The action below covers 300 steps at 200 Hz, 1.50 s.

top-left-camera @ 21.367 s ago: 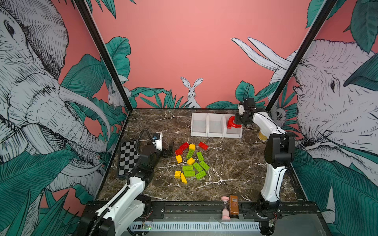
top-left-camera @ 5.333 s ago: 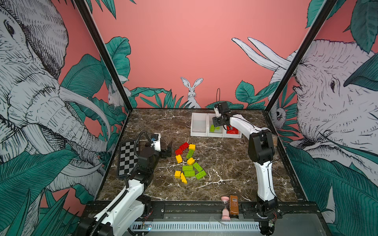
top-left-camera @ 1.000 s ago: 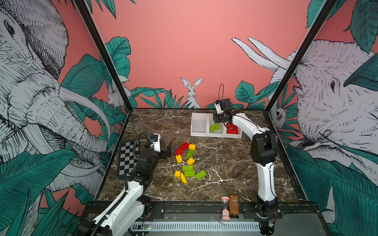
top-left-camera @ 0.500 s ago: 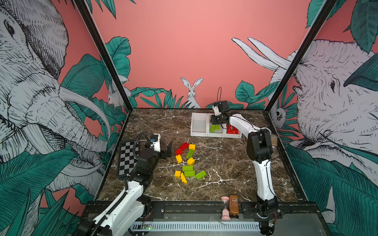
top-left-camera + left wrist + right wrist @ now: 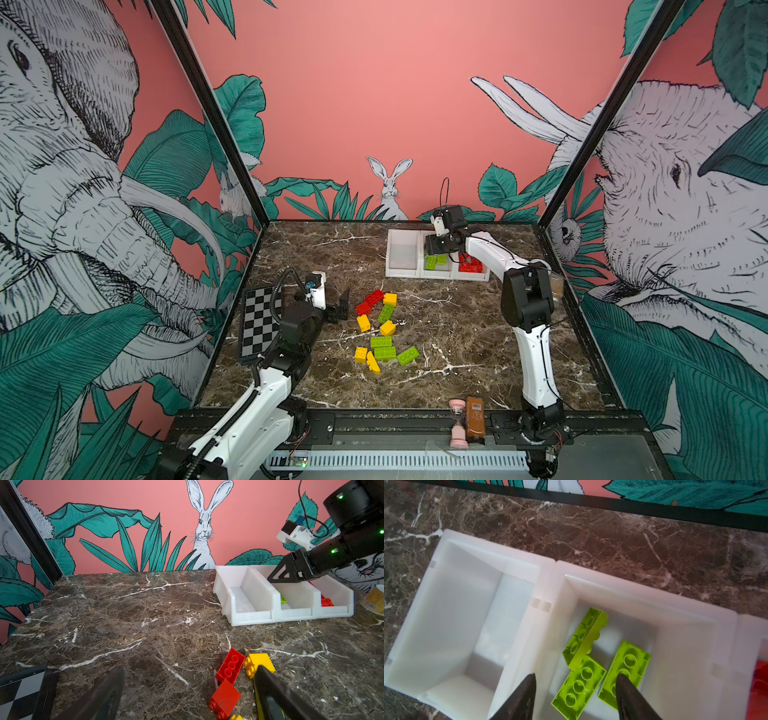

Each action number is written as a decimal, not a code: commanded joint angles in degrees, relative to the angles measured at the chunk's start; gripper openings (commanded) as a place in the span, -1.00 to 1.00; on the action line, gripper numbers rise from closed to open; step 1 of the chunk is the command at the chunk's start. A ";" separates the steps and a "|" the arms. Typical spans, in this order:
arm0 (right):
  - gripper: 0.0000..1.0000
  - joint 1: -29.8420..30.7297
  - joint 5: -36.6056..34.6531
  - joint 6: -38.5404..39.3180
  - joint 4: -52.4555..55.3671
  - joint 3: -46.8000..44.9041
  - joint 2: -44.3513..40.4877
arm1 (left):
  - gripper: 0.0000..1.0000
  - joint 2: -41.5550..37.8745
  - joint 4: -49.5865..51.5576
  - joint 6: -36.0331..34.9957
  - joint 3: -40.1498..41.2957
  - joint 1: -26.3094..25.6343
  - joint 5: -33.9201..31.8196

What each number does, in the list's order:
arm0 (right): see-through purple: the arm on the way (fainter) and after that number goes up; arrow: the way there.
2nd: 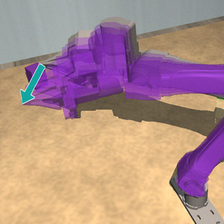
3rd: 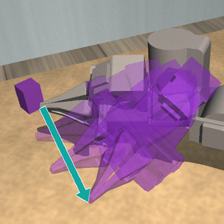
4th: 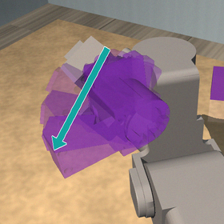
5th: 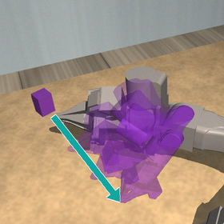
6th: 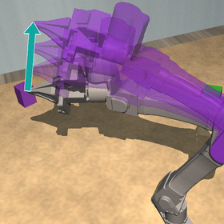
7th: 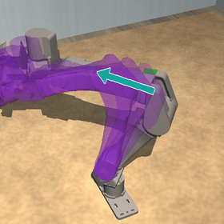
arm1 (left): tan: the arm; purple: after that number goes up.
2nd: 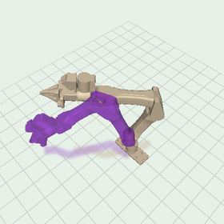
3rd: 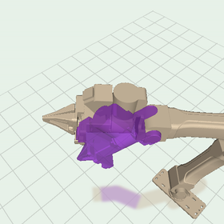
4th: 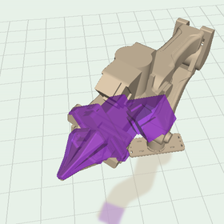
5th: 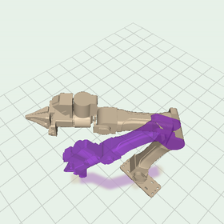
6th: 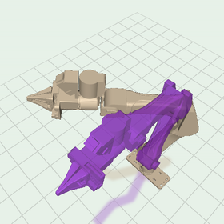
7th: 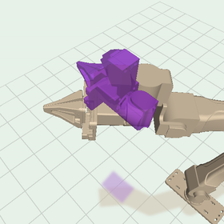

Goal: Sort the legos into containers by color
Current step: Place the lego in the container, then pick up the lego from the bottom-center of the table.

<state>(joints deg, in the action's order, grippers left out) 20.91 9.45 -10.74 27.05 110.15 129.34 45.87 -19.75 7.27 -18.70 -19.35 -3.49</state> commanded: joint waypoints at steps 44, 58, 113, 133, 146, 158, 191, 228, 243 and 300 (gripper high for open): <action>0.43 11.83 -5.46 -1.12 3.47 -27.33 -27.37 | 0.97 -0.88 -0.49 -0.19 0.60 -0.19 -0.09; 0.48 16.00 -6.27 -4.82 3.55 -33.03 -31.59 | 0.97 -0.72 -0.55 -0.27 0.68 -0.19 -0.20; 0.58 30.86 -11.75 -14.45 7.03 -41.19 -36.47 | 0.97 0.49 -1.17 0.26 0.51 -0.16 0.55; 0.60 33.77 -11.65 -15.60 7.58 -40.97 -35.12 | 0.97 0.31 -1.11 0.15 0.60 -0.19 0.27; 0.61 34.92 -11.52 -15.68 8.58 -40.31 -33.74 | 0.97 0.03 -0.99 0.03 0.68 -0.16 -0.03; 0.62 35.88 -10.95 -15.87 8.97 -39.97 -32.56 | 0.97 -0.20 -0.99 -0.01 0.69 -0.18 -0.03; 0.66 37.87 -9.85 -16.46 9.32 -39.80 -30.11 | 0.97 -0.51 -0.57 -0.06 0.63 -0.19 -0.20; 0.69 39.54 -10.23 -16.13 10.81 -39.80 -27.88 | 0.97 -0.43 -0.64 -0.06 0.68 -0.17 -0.22; 0.69 39.91 -10.64 -16.06 11.46 -39.78 -27.03 | 0.97 -0.37 -0.64 -0.06 0.60 -0.17 -0.26; 0.71 40.17 -10.69 -16.07 11.61 -40.18 -24.78 | 0.97 -0.52 -0.56 -0.13 0.68 -0.16 -0.40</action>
<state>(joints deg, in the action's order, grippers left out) 60.75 -0.45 -26.41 37.65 69.41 103.81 46.15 -19.79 7.29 -18.70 -19.35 -3.64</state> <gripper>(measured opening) 0.853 0.985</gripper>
